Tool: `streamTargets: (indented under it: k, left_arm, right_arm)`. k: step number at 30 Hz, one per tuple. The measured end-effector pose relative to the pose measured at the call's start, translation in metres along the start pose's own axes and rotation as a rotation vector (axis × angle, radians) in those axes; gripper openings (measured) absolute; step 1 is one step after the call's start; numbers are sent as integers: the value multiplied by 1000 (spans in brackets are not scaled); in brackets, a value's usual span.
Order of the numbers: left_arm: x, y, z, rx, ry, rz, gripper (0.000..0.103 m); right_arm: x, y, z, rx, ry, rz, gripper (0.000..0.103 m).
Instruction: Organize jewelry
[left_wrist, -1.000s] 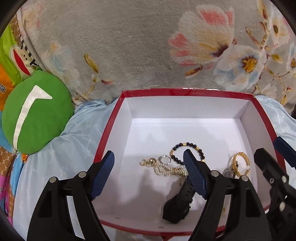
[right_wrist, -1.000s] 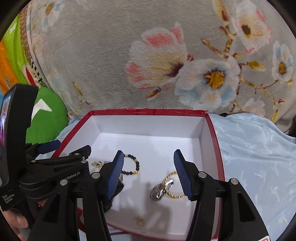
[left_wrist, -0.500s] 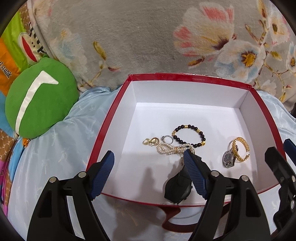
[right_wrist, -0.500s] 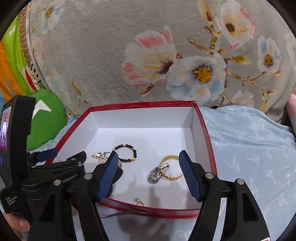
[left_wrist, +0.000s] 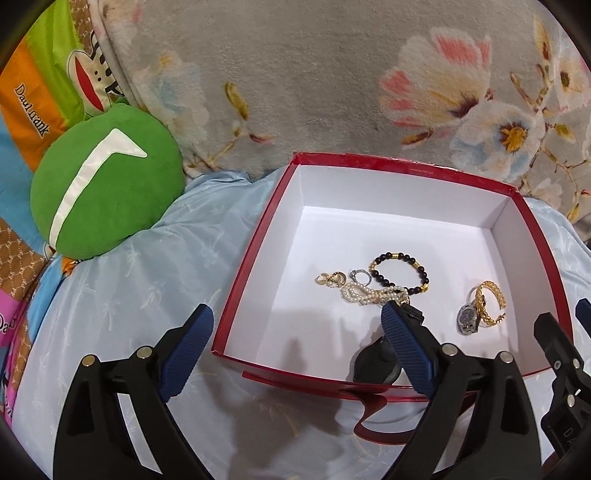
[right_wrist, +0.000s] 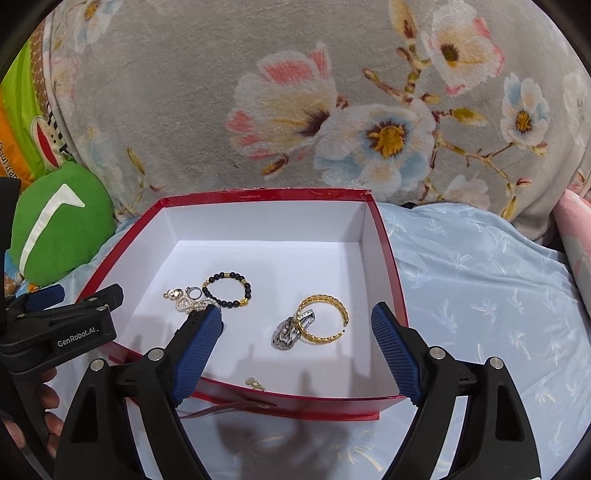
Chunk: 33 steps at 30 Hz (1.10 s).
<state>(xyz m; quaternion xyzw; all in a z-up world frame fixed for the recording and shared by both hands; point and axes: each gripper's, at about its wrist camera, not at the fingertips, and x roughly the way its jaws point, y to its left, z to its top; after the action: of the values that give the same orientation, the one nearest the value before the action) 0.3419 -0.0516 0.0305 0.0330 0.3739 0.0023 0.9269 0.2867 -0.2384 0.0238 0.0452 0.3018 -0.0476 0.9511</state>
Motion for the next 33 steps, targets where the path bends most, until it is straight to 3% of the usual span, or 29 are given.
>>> streamTargets:
  k: [33]
  left_arm:
    - [-3, -7, -5, 36, 12, 11, 93]
  right_arm:
    - [6, 3, -6, -1, 42, -4, 86]
